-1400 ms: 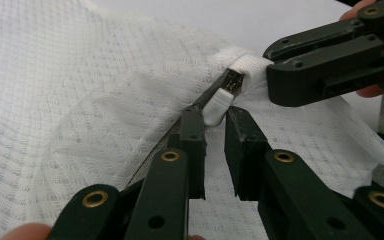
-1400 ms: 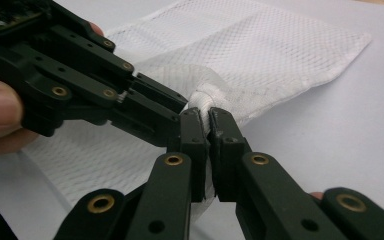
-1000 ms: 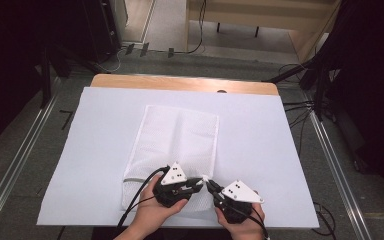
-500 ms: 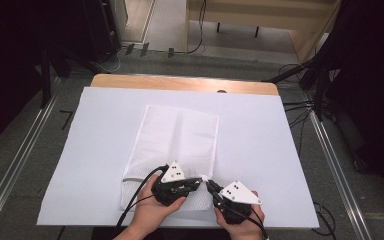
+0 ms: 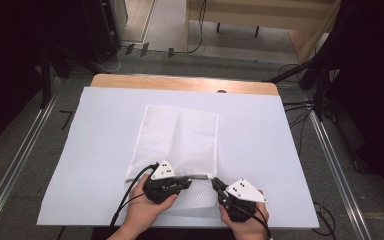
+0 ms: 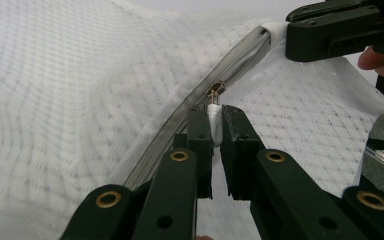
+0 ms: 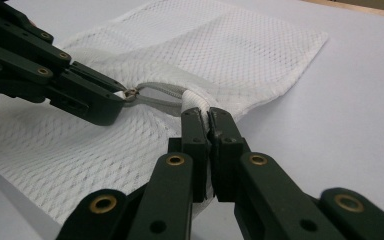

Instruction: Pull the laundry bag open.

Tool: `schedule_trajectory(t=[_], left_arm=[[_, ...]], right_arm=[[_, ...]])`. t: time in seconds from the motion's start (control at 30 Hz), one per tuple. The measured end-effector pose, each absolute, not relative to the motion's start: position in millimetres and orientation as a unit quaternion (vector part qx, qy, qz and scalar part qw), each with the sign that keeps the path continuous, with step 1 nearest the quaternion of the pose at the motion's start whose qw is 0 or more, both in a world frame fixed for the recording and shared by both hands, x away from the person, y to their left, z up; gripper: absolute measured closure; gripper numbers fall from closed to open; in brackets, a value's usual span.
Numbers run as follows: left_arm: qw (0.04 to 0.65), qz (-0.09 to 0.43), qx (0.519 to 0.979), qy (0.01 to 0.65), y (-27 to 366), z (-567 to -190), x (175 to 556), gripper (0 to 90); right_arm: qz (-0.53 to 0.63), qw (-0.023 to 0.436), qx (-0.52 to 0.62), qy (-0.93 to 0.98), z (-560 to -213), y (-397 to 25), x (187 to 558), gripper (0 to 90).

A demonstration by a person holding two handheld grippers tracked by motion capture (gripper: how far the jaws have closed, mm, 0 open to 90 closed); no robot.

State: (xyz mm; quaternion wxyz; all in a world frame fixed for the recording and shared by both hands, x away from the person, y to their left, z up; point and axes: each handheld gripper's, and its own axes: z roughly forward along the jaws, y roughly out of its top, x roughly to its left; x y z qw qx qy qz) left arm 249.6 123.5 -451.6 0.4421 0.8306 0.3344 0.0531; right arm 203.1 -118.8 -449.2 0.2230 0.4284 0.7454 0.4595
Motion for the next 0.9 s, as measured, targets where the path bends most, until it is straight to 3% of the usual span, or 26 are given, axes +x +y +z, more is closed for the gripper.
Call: schedule_trajectory(t=[0.1, 0.9], left_arm=[[0.444, 0.054, 0.827, 0.341, 131, -452, 249, 87.7], [0.426, 0.057, 0.825, 0.366, 179, -454, 240, 87.8]], right_arm=[[0.458, 0.224, 0.429, 0.746, -450, -120, 204, 88.1], [0.453, 0.229, 0.425, 0.749, -450, -121, 204, 88.2]])
